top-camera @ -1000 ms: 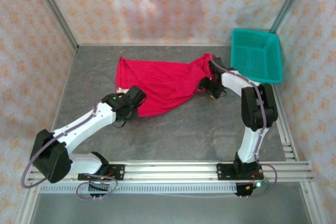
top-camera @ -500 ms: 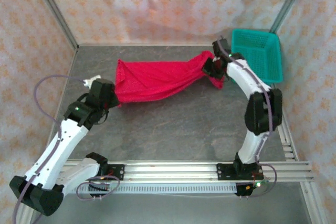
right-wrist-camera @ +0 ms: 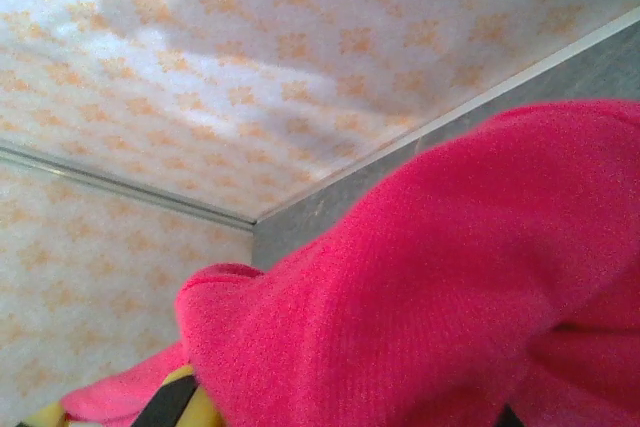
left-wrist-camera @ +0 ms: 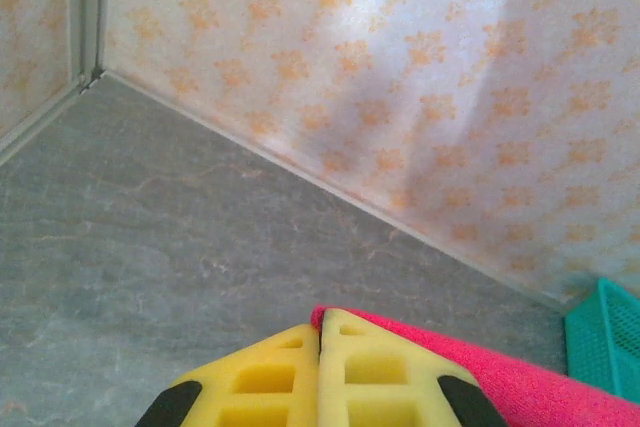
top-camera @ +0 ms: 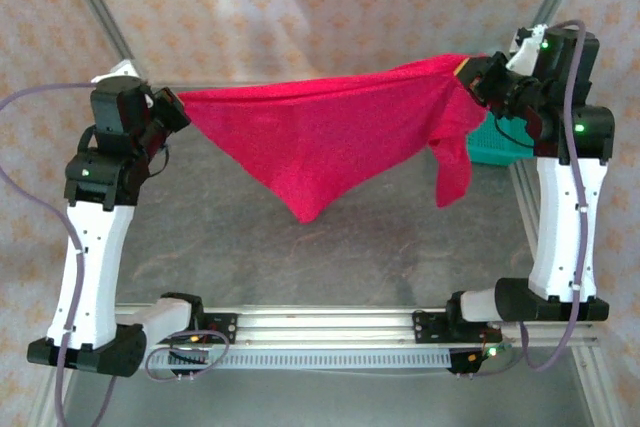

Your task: Fold the inside-out t-shirt

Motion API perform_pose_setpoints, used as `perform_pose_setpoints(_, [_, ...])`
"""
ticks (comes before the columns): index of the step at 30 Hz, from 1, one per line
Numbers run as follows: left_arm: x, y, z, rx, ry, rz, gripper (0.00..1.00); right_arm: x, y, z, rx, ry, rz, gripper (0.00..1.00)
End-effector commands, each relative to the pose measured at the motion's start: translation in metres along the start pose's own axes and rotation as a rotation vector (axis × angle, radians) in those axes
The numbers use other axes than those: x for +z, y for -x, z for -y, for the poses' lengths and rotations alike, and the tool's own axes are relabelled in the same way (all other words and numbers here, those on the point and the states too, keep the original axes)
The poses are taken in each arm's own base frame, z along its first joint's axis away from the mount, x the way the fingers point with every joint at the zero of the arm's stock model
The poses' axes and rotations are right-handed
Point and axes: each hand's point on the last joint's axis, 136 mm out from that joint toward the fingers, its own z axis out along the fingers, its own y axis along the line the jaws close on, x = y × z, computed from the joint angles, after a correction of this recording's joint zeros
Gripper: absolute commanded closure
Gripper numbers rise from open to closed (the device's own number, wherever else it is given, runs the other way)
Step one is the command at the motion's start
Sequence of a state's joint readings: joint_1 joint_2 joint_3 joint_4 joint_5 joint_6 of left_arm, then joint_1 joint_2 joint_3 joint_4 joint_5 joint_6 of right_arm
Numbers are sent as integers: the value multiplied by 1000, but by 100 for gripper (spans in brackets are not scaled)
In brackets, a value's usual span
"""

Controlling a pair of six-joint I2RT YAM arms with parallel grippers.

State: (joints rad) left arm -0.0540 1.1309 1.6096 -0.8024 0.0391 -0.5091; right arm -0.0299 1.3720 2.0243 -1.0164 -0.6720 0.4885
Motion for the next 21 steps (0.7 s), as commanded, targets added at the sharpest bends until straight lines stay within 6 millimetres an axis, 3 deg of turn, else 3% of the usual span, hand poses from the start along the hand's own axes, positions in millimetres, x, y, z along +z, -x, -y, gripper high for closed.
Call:
perform_pose_setpoints(1, [3,9,4,11,-18,4,100,11,-9,15,55,-26,-66,100])
perform_pose_setpoints(6, [27,-8,7,18,-44,-66,100,42,-38,62,120,-101,-142,100])
perform_pose_setpoints(10, [54,-45,-11,46,10,-176,100,80,-99,133,209,-213,-248,100])
perform_pose_setpoints(13, [74,-89,-33,56,50,-270,100,108,-138,176,249,-287,-323,84])
perform_pose_setpoints(17, [88,-146,-68,64,122,-378,100,129,-141,213,174,-456,-349,74])
perform_pose_setpoints(19, [89,-163,-81,65,148,-404,100,132,-134,218,129,-507,-349,71])
perform_pose_setpoints(21, [88,-174,-88,59,159,-416,100,134,-129,222,83,-552,-341,62])
